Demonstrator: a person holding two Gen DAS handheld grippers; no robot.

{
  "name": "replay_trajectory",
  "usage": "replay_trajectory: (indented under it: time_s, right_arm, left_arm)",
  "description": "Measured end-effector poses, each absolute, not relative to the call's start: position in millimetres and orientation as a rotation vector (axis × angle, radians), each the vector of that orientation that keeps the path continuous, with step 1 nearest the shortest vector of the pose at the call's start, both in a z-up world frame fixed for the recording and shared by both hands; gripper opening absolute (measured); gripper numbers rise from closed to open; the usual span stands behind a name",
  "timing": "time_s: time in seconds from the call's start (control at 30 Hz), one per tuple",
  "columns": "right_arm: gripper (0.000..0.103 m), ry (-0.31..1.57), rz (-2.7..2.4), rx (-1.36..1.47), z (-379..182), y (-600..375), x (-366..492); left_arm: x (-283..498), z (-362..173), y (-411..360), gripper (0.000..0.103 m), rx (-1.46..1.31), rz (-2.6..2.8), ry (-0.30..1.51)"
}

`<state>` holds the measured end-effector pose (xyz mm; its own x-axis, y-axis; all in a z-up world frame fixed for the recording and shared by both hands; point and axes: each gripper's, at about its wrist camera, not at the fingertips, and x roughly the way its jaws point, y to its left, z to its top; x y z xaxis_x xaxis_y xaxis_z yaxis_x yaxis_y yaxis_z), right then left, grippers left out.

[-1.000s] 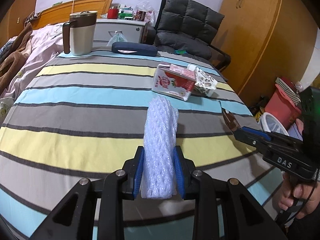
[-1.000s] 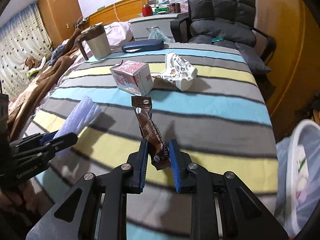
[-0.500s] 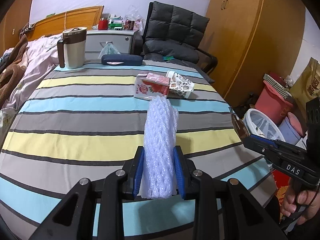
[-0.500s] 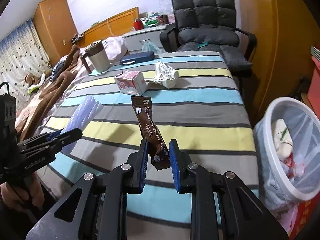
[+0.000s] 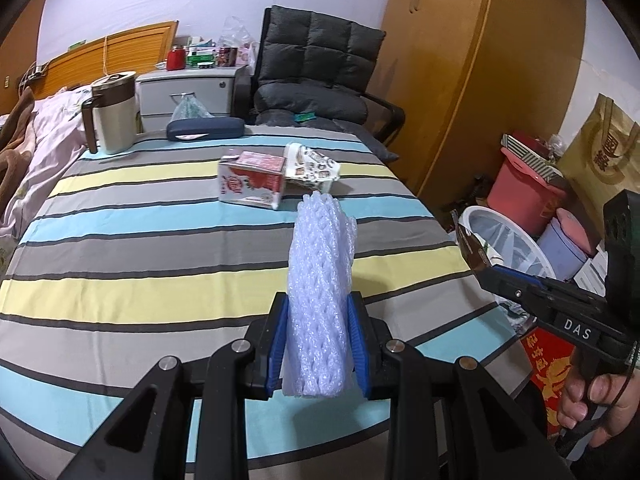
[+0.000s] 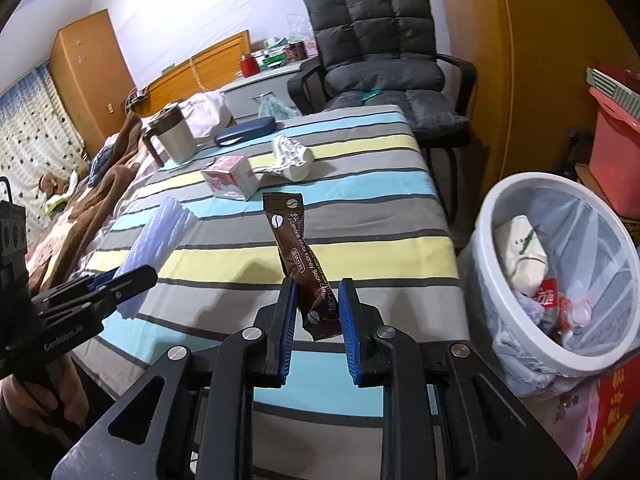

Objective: Collect trash
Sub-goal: 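Carry the foam sleeve and brown wrapper toward the wastebasket with both grippers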

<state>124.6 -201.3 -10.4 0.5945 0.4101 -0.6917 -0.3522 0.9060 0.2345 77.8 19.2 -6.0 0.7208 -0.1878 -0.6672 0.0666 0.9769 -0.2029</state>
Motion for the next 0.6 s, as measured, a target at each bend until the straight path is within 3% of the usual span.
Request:
replay_trajectory:
  time_s: [0.6]
  right_arm:
    - [0.024,0.786,0.275,0.169,-10.0,-272.4,119.0]
  left_arm:
    - [106.9,-4.5,-41.3,0.03,-0.13,-0.28,0.769]
